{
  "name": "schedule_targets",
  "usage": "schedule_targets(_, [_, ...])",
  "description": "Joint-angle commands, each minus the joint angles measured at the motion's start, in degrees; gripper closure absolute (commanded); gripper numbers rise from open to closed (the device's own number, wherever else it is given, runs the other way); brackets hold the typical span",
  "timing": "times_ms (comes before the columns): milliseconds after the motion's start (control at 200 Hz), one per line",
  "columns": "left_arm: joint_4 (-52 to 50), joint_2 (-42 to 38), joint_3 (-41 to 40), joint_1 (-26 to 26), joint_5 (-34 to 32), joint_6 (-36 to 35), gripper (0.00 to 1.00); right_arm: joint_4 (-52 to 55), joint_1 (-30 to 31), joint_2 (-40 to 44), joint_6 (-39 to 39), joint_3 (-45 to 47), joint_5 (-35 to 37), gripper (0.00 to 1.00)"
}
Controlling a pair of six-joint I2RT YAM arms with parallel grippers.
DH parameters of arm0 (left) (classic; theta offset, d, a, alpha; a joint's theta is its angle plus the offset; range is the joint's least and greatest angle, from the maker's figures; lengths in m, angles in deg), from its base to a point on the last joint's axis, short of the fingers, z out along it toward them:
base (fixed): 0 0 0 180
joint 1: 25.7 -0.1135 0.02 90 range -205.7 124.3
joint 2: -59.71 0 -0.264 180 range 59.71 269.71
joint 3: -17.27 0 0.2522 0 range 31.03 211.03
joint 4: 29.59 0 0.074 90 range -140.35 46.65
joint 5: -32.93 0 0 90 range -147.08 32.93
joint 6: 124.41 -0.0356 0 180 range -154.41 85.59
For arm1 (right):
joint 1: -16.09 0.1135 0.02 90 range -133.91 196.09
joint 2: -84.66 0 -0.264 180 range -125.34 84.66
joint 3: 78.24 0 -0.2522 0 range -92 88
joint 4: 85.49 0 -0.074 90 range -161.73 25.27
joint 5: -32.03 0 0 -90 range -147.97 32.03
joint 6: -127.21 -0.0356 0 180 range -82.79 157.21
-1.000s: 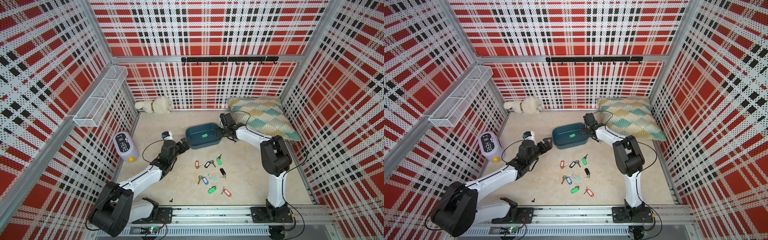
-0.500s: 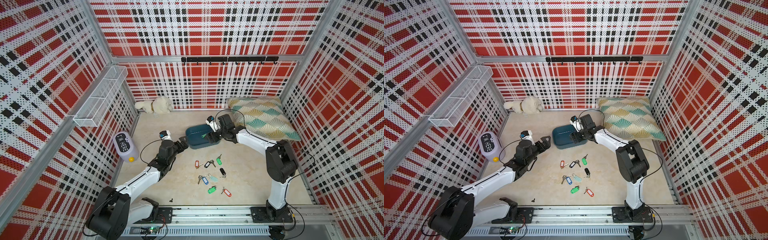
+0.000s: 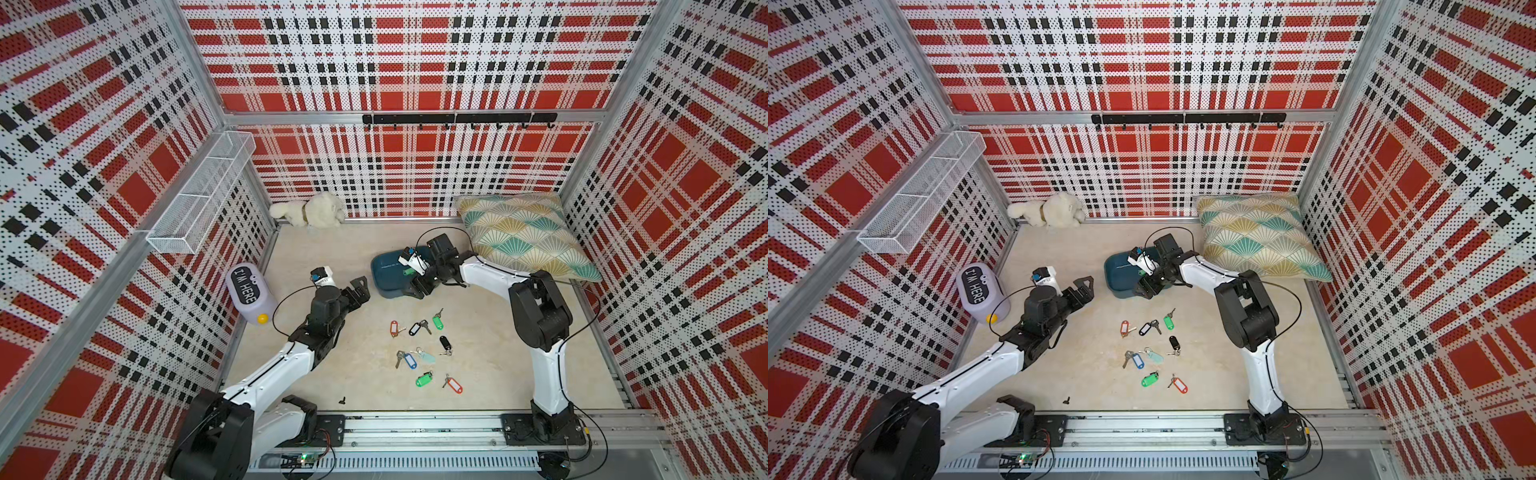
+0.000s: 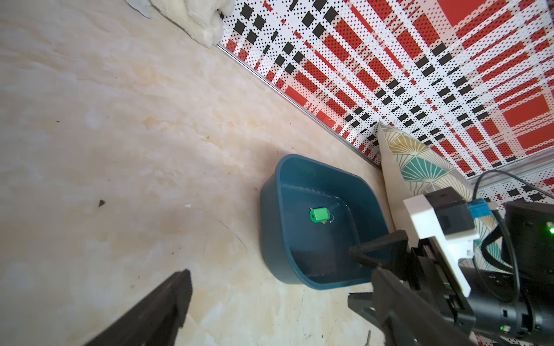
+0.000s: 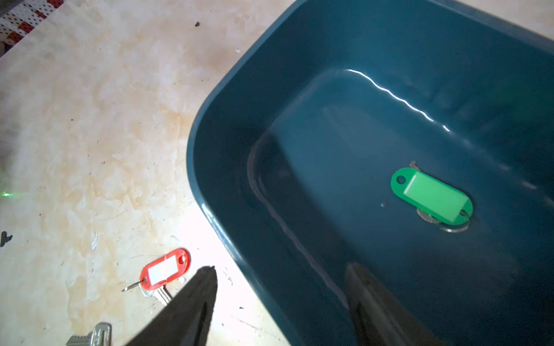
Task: Take the keys out of the storage box
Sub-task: Adjust the storage box at the center of the board.
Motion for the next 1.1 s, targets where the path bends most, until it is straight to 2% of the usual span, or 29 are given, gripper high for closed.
schedule_targets(0, [0.05, -0.05, -0.44, -0.56, 0.00, -1.07, 0.00, 1.75, -0.02, -2.90, 2.08, -2.44, -1.30, 0.26])
schedule_targets(145, [0.11, -0.72, -0.98, -0.61, -0.60, -1.07, 0.00, 2.80, -0.02, -5.42, 2.68, -4.38, -0.52, 0.31])
schedule_targets(215, [-0.14, -0.72, -0.93, -0.61, -0.81, -1.16, 0.00, 2.87, 0.02, -6.26, 2.81, -5.16, -0.70, 0.36])
schedule_targets(311, [-0.17, -0.62, -0.81, -0.79, -0.80, -1.24, 0.00, 3.55, -0.02, -7.48, 3.07, -6.87, -1.32, 0.47])
schedule_targets(356, [-0.28, -0.58, -0.85, -0.87, -0.96, -1.32, 0.00, 4.02, -0.02, -7.82, 3.23, -7.67, -1.71, 0.57])
schedule_targets(466, [-0.35, -0.63, -0.85, -1.05, -1.32, -1.41, 0.00, 4.31, -0.02, -7.75, 3.10, -8.67, -2.89, 0.74])
schedule_targets(742, [-0.65, -0.83, -0.95, -1.49, -1.90, -1.51, 0.00, 8.06, -0.02, -6.53, 1.32, -14.97, -7.82, 1.00])
schedule_targets(907, [-1.02, -1.91, -1.53, -1.57, -2.60, -1.51, 0.00, 18.19, -0.11, -7.26, -1.58, -24.51, -12.40, 1.00])
schedule_targets(1092, [-0.76, -3.28, -2.64, -1.58, -3.16, -1.33, 0.00, 16.30, -0.20, -2.75, -5.43, -20.48, -17.60, 1.00])
